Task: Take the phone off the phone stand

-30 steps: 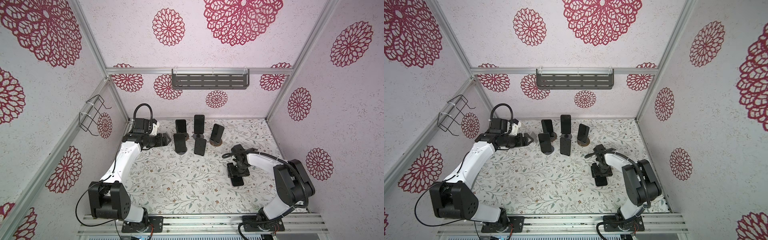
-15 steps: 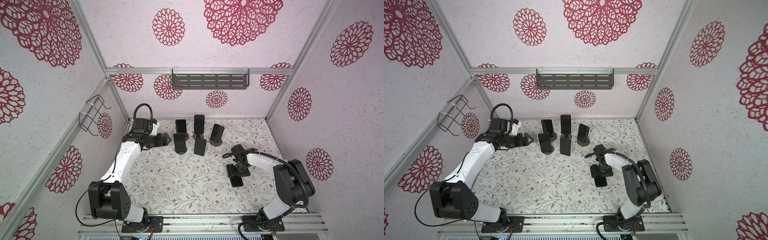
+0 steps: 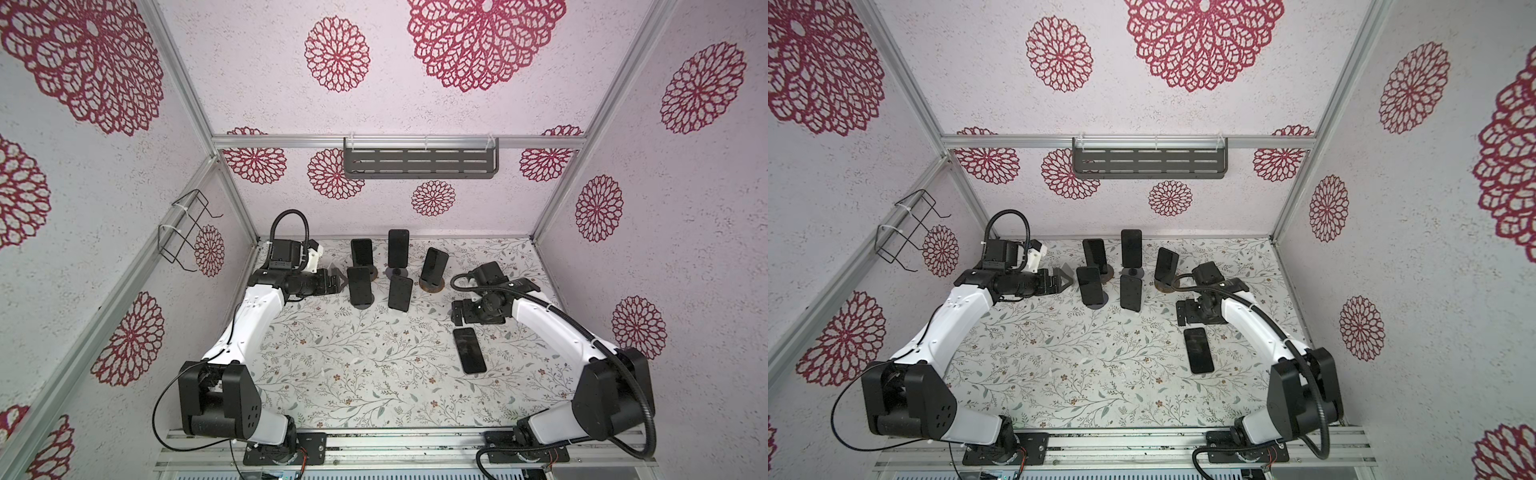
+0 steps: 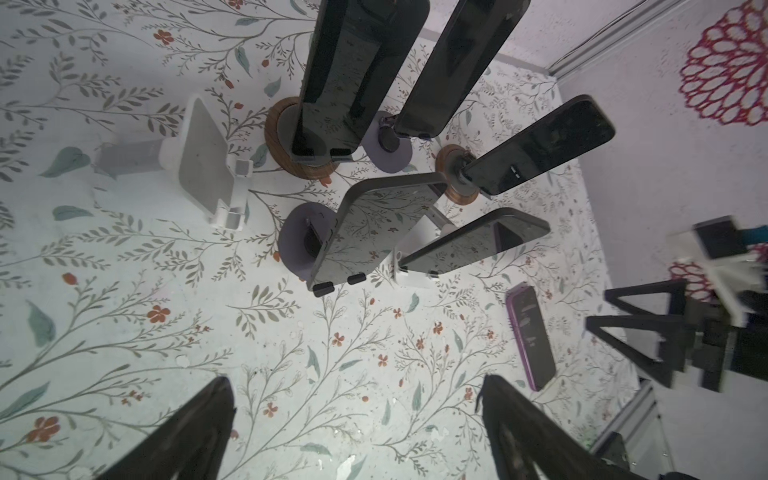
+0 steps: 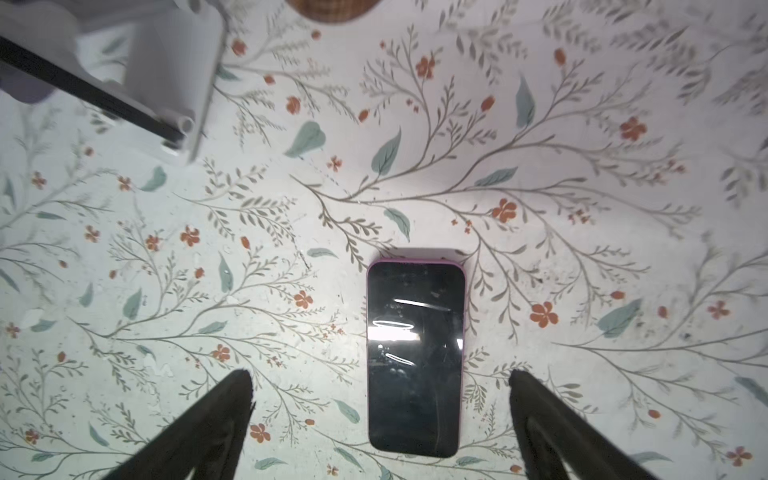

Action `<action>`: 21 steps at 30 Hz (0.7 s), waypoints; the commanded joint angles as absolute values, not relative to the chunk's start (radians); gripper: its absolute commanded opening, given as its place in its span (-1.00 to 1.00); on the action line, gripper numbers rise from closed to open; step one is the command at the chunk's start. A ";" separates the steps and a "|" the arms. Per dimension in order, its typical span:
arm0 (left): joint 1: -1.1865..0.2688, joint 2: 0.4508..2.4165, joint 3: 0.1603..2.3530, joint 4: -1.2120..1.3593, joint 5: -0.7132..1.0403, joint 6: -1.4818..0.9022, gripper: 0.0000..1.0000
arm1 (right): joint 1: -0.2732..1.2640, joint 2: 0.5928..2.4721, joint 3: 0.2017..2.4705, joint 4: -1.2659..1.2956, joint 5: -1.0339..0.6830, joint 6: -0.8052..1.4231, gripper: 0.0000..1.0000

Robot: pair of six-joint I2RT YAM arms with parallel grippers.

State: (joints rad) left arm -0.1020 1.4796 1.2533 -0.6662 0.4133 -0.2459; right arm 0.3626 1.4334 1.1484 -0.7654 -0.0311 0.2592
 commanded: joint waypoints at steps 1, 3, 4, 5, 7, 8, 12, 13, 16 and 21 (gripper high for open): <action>-0.181 1.458 1.246 -0.621 0.237 -0.238 0.95 | 0.359 1.371 1.154 -0.763 0.016 0.298 0.98; -0.226 1.448 1.209 -0.525 0.153 -0.284 0.95 | 0.360 1.341 1.133 -0.706 0.017 0.329 0.98; -0.246 1.448 1.189 -0.473 0.118 -0.305 0.95 | 0.360 1.328 1.120 -0.676 0.013 0.344 0.98; -0.272 1.453 1.170 -0.414 0.073 -0.332 0.95 | 0.360 1.315 1.102 -0.643 0.006 0.363 0.98; -0.315 1.477 1.168 -0.348 -0.003 -0.368 0.95 | 0.360 1.297 1.077 -0.601 -0.001 0.382 0.98; -0.336 1.495 1.175 -0.325 -0.032 -0.380 0.95 | 0.359 1.290 1.068 -0.591 -0.002 0.388 0.98; -0.393 1.579 1.234 -0.300 -0.120 -0.392 0.95 | 0.359 1.264 1.032 -0.583 0.015 0.391 0.98; -0.399 1.599 1.249 -0.303 -0.130 -0.391 0.95 | 0.358 1.256 1.024 -0.581 0.018 0.391 0.98; -0.413 1.652 1.292 -0.312 -0.159 -0.388 0.95 | 0.358 1.237 0.997 -0.575 0.029 0.391 0.98; -0.428 1.706 1.318 -0.299 -0.230 -0.408 0.95 | 0.357 1.225 0.975 -0.570 0.041 0.387 0.98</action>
State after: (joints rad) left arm -0.4202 1.6852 1.2957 -0.3328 -0.1551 -0.3775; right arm 0.3626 1.2606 0.9733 -0.5896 0.0124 0.3683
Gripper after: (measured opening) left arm 0.975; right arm 0.989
